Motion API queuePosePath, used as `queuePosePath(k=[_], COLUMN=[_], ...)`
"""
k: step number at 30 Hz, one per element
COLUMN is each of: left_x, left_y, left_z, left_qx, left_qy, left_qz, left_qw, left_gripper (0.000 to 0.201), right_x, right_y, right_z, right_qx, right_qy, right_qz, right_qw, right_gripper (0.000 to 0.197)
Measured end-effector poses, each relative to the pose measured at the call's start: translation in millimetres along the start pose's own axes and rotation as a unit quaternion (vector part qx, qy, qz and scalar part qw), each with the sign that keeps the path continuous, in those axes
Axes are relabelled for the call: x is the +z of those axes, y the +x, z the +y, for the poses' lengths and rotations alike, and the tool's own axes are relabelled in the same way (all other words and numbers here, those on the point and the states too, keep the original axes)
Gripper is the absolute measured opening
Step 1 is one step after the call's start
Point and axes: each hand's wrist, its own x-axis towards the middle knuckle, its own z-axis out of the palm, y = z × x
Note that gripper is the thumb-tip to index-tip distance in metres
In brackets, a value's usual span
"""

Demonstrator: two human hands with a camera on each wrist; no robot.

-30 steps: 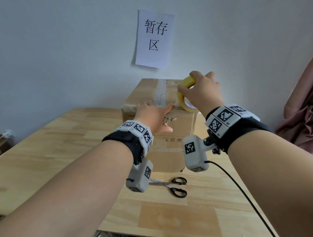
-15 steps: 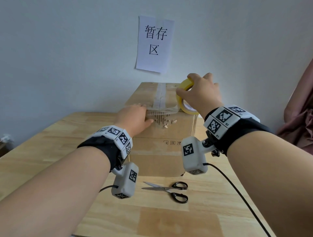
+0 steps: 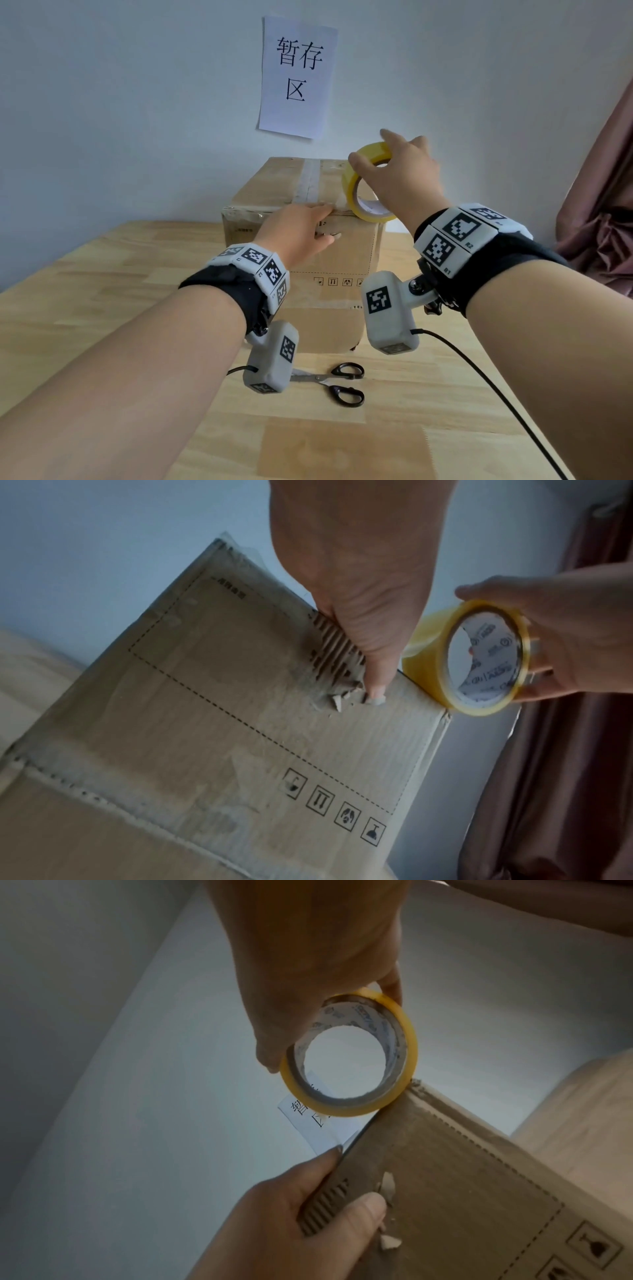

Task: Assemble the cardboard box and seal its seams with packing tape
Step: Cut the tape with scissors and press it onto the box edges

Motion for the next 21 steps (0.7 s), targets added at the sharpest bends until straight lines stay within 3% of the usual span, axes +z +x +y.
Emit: queuePosePath(k=[3, 9, 13, 21], left_x=[2.2, 3.7, -0.1, -1.3], left_y=[-0.4, 1.5, 1.0, -2.0], left_z=[-0.2, -1.6, -1.3, -1.3], left_qx=[0.002, -0.001, -0.011, -0.008], left_qy=[0.005, 0.016, 0.004, -0.015], left_qz=[-0.002, -0.012, -0.010, 0.015], left_qw=[1.000, 1.000, 1.000, 1.000], left_gripper=[0.060, 0.069, 0.059, 0.045], right_x=[1.3, 10.7, 11.5, -1.1], right_y=[-1.2, -12.7, -17.7, -14.2], right_z=[0.9, 3.1, -2.5, 1.7], right_qx=[0.054, 0.157, 0.150, 0.147], right_qy=[0.072, 0.243, 0.219, 0.167], right_qz=[0.007, 0.020, 0.050, 0.034], right_qw=[0.996, 0.957, 0.963, 0.974], right_gripper=[0.080, 0.094, 0.084, 0.086])
